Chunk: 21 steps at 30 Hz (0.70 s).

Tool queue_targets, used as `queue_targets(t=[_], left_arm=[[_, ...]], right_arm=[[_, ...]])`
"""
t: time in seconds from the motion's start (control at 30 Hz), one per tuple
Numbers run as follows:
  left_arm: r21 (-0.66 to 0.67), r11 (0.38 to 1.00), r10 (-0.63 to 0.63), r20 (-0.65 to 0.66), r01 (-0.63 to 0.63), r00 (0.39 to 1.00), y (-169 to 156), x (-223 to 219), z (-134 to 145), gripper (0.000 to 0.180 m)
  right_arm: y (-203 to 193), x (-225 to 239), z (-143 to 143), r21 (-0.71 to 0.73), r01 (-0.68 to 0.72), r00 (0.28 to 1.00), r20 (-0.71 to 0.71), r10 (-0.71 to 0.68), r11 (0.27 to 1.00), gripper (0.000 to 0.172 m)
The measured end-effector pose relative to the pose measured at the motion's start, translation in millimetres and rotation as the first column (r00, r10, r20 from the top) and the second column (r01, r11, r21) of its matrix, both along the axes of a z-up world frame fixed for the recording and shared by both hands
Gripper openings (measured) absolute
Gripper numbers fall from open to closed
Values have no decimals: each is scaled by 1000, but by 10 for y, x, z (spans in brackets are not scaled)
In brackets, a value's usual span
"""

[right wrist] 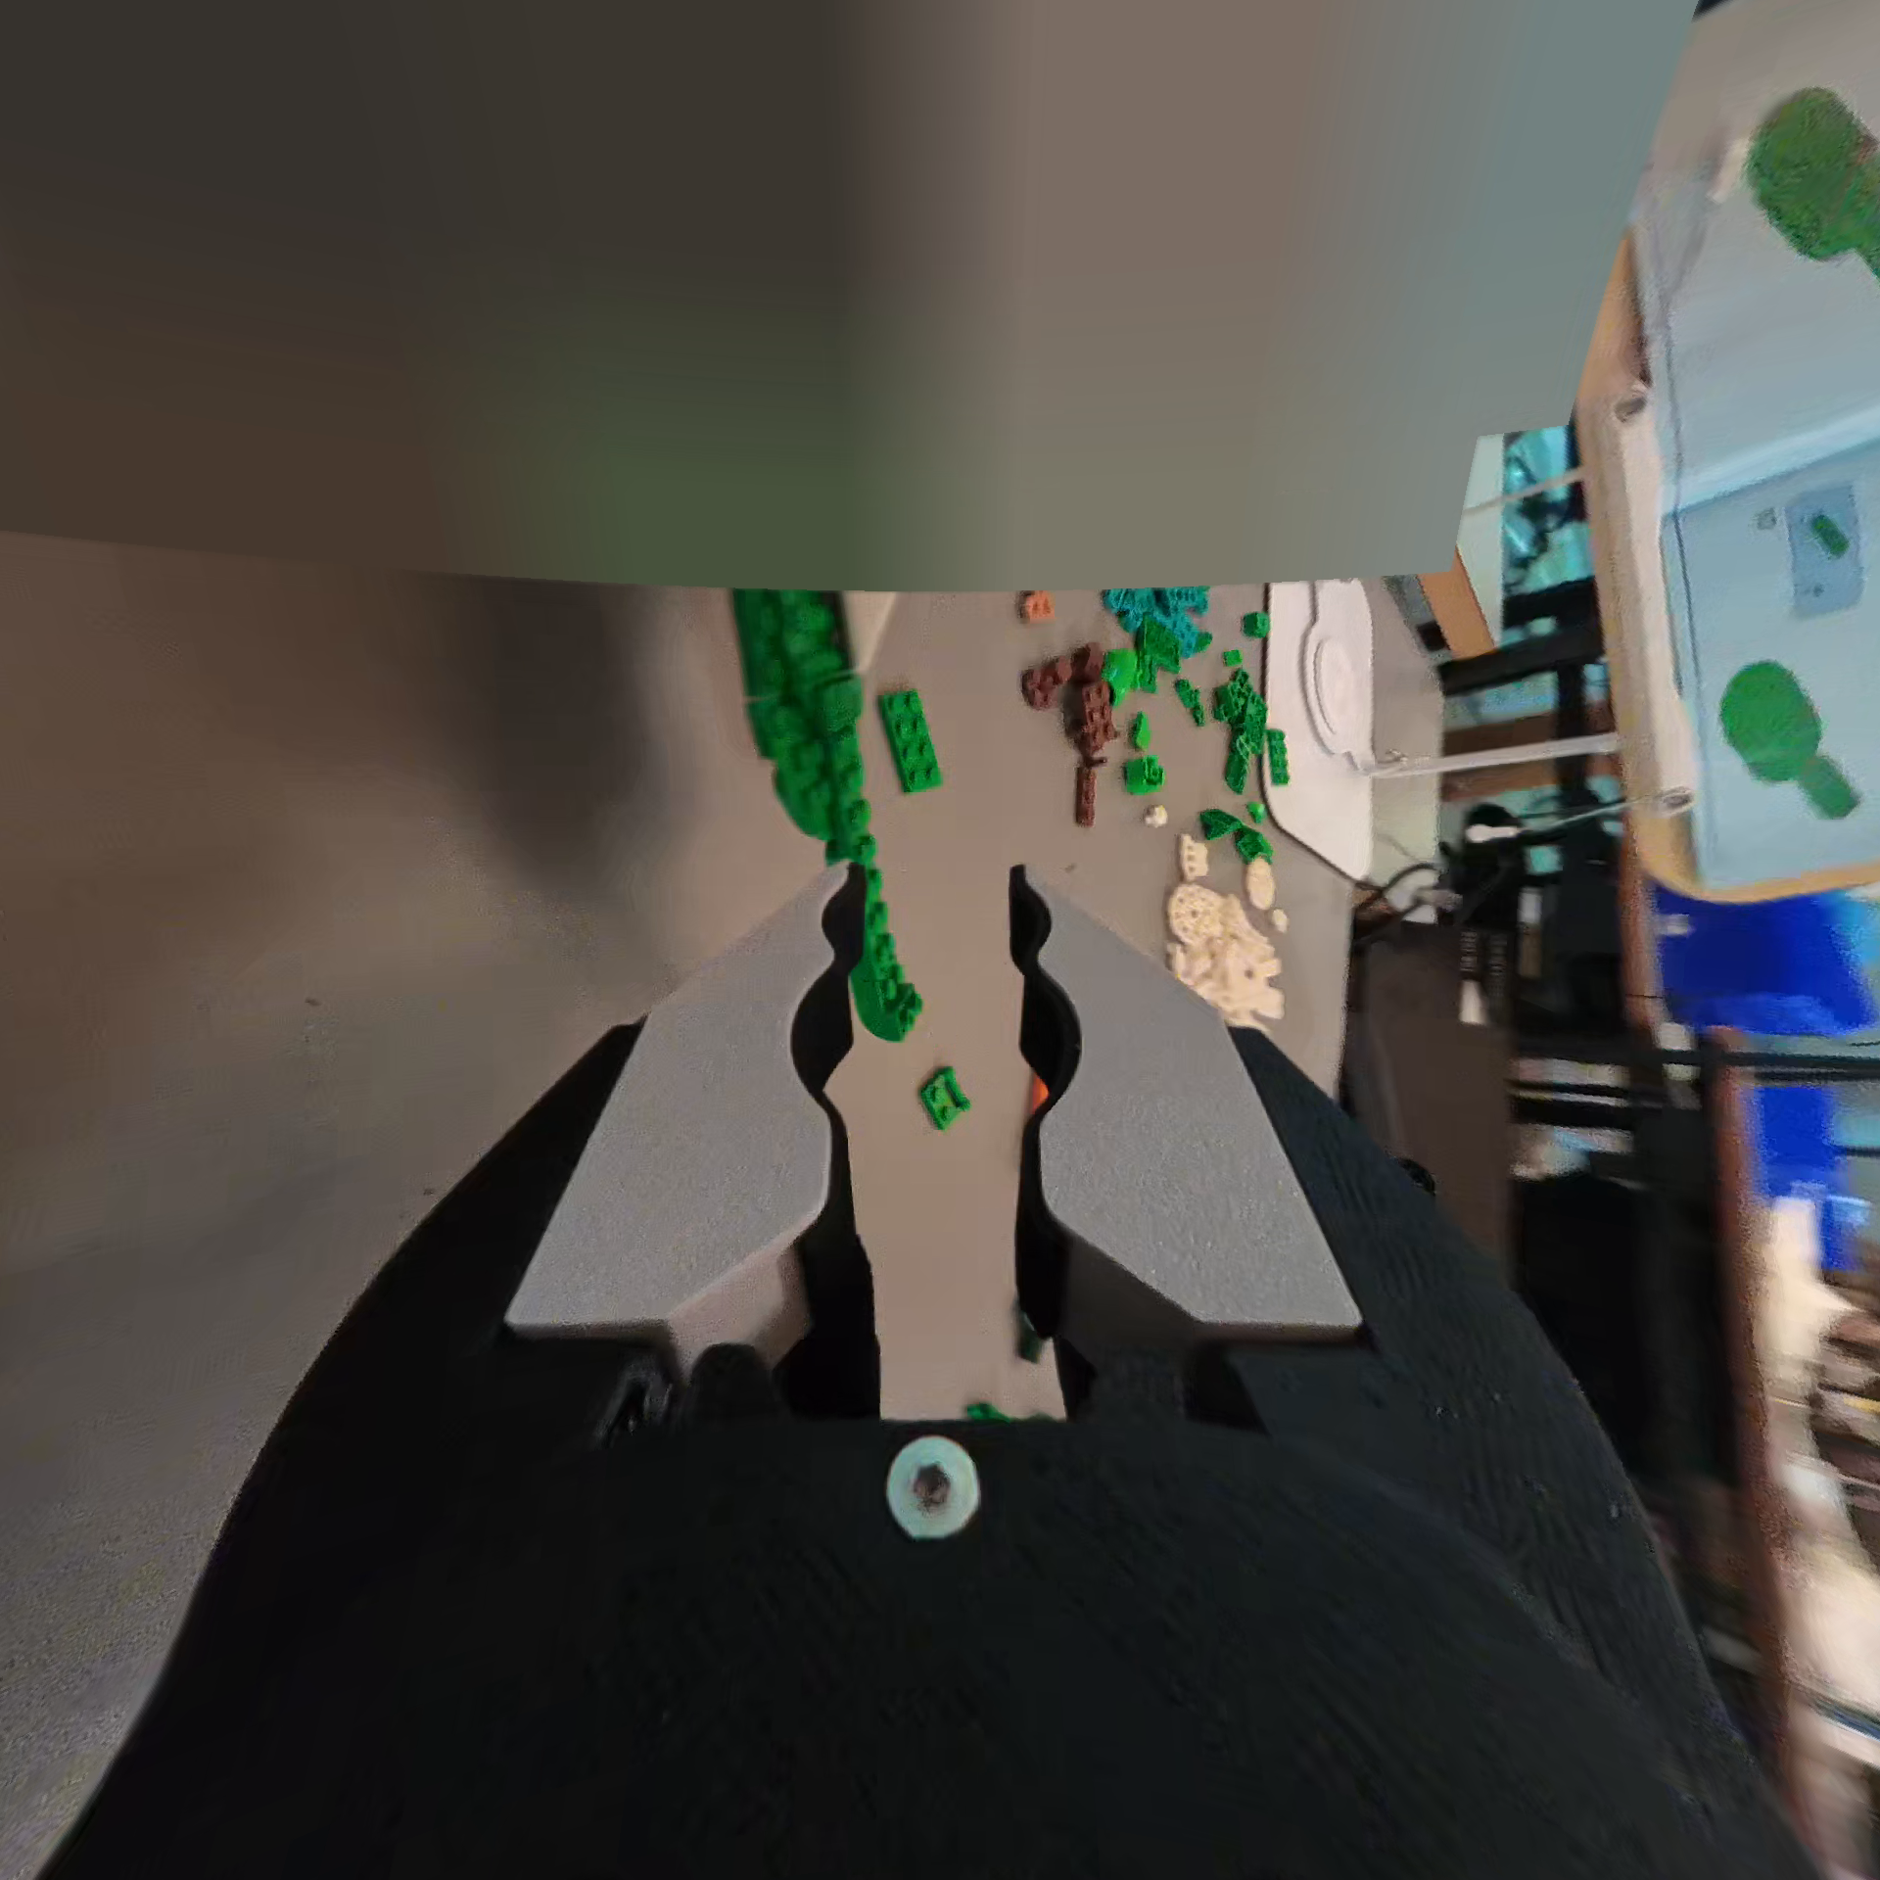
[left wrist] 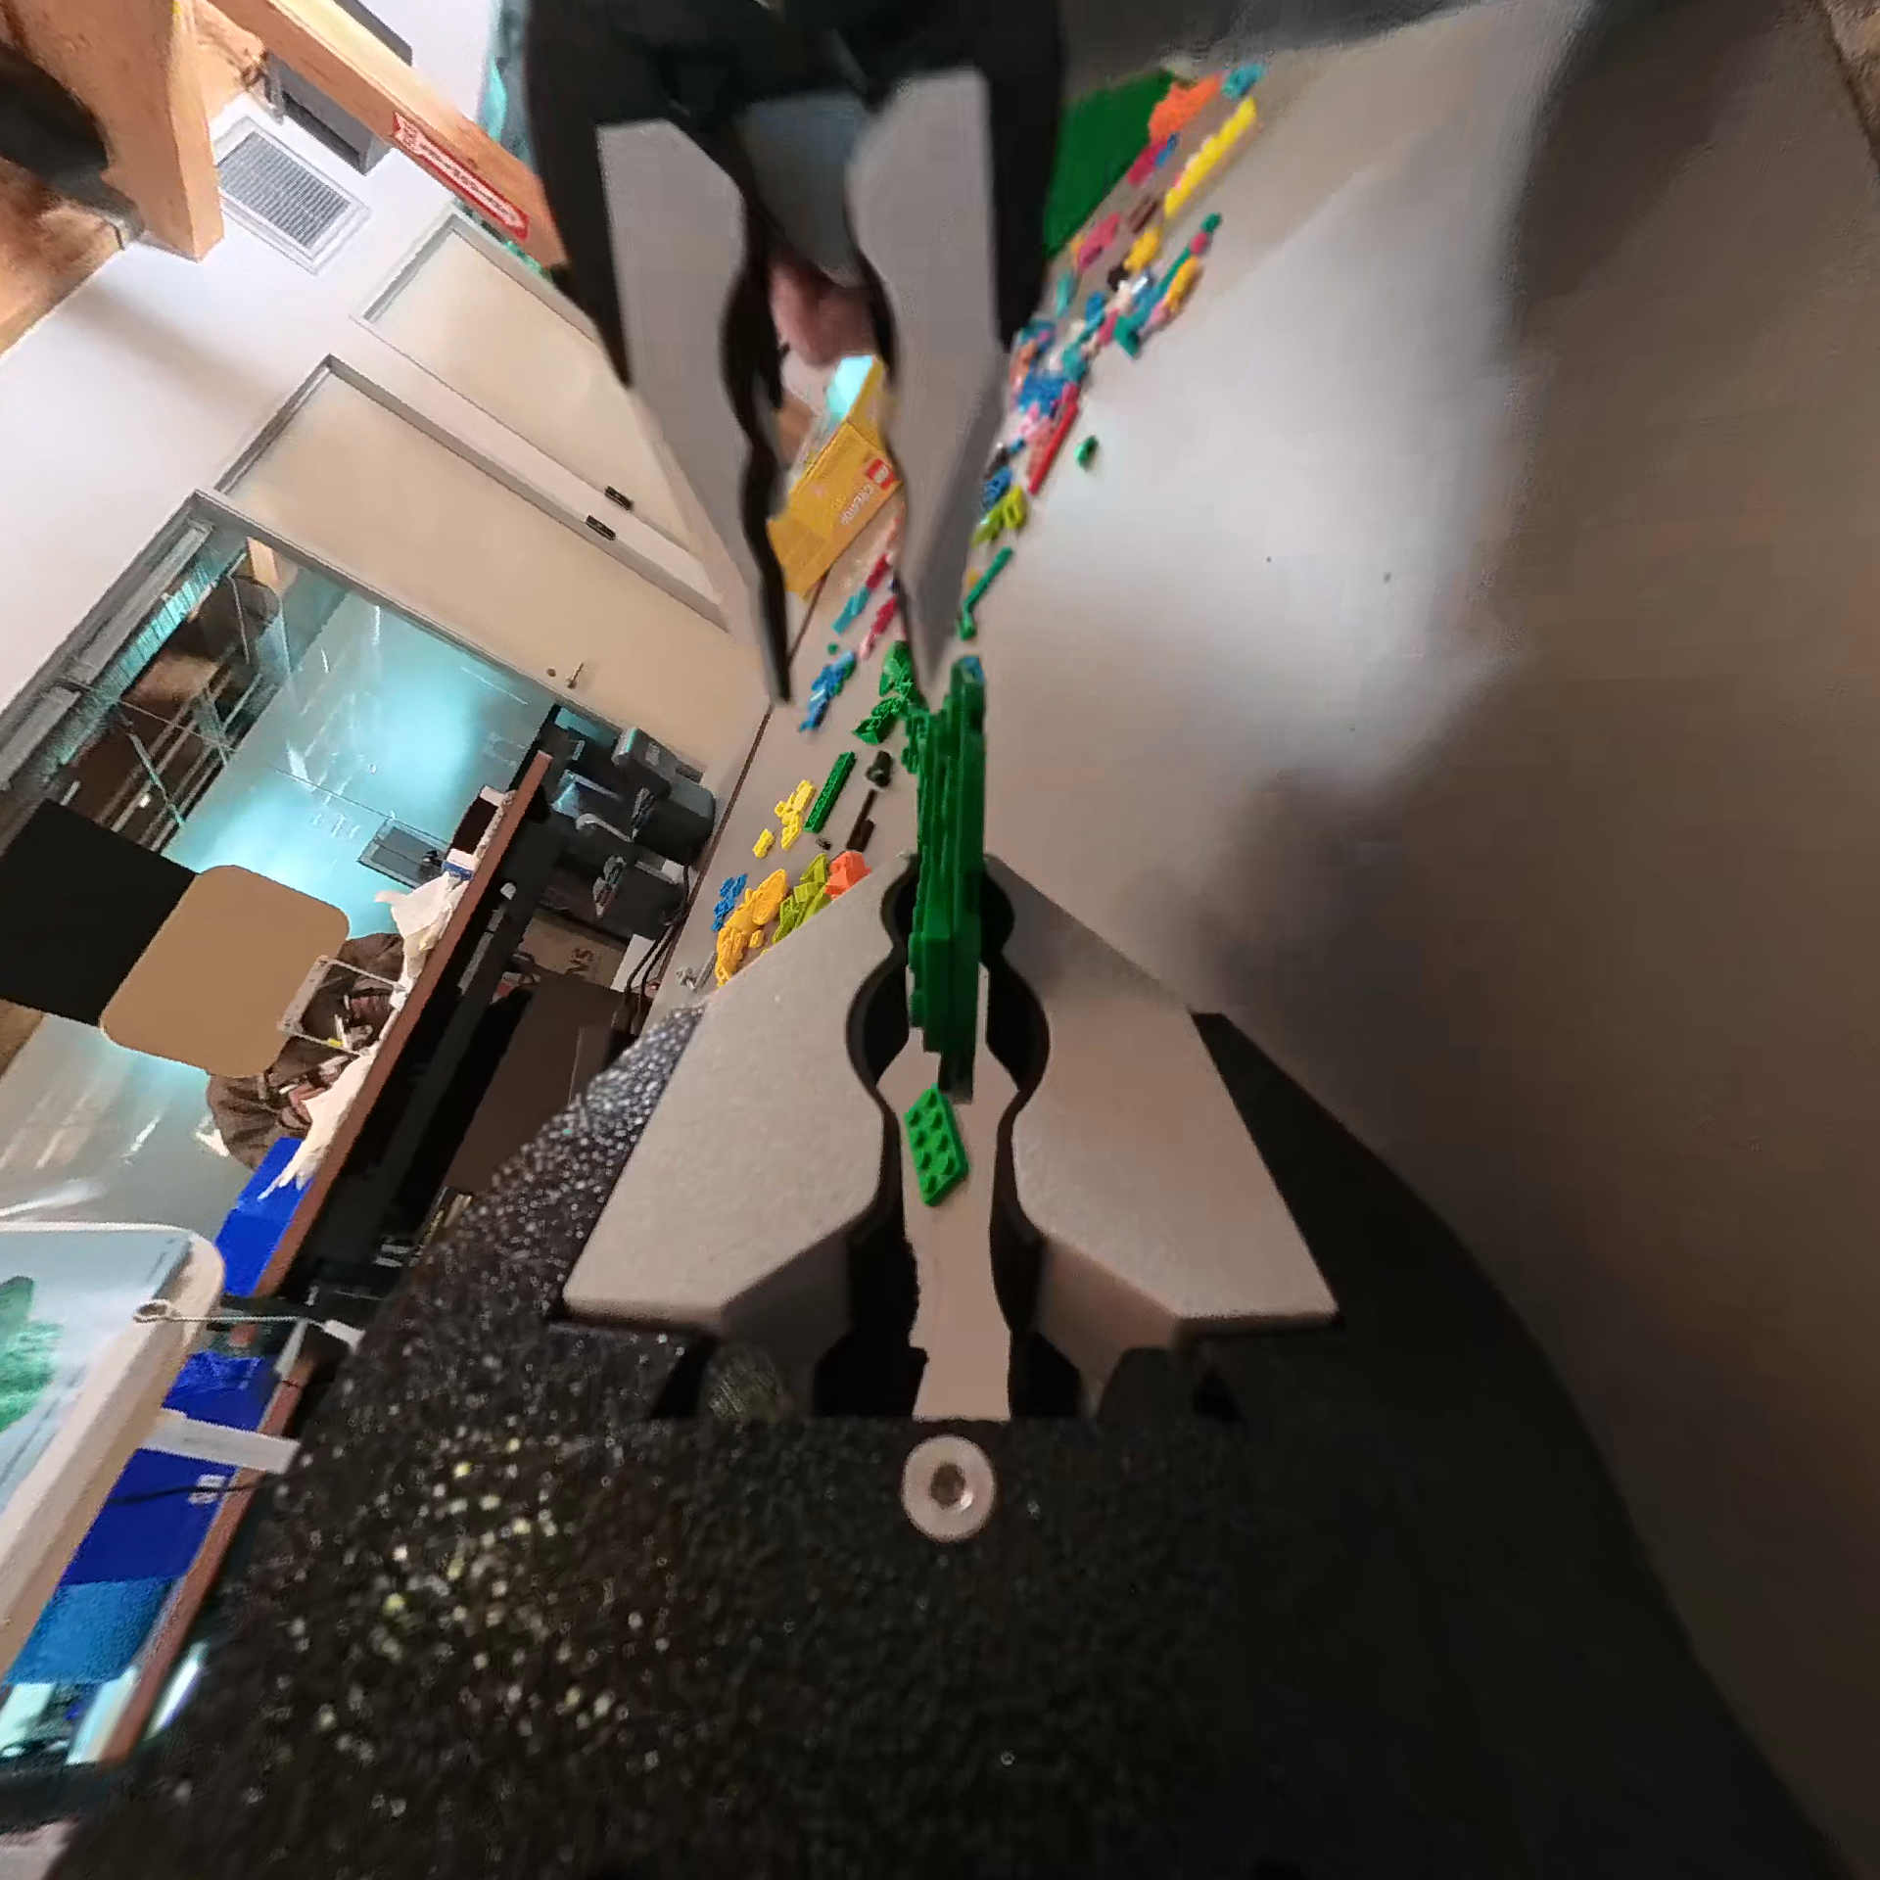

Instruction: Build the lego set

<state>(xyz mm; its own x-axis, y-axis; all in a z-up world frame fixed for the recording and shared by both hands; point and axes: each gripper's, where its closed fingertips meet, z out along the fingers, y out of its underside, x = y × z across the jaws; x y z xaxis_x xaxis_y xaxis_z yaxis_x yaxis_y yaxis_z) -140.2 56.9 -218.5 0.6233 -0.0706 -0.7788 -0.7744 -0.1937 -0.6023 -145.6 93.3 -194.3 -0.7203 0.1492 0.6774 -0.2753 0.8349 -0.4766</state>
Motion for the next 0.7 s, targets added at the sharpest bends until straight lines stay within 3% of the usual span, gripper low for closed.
queue_targets(t=[0.1,0.17,0.33,0.47,0.63,0.7], left_arm=[[-18,1000,-17,-54,16,998,-9,39,-38,6],[-38,999,-42,-70,39,997,-12,90,-75,6],[-92,993,-82,-125,70,989,11,187,-181,6],[-115,991,-88,-164,70,983,19,211,-228,6],[-107,992,-84,-184,65,979,3,220,-218,6],[-106,992,-85,-198,65,977,3,225,-218,6]], right_arm=[[105,0,166,-234,33,984,180,10,972,26],[133,-158,147,-285,50,973,232,18,957,23],[-245,-461,-296,-171,-65,905,406,131,983,23],[-419,-673,-663,6,-153,848,514,128,988,30],[-431,-748,-839,80,-195,767,634,101,978,28],[-455,-774,-849,80,-197,764,637,101,977,15]])
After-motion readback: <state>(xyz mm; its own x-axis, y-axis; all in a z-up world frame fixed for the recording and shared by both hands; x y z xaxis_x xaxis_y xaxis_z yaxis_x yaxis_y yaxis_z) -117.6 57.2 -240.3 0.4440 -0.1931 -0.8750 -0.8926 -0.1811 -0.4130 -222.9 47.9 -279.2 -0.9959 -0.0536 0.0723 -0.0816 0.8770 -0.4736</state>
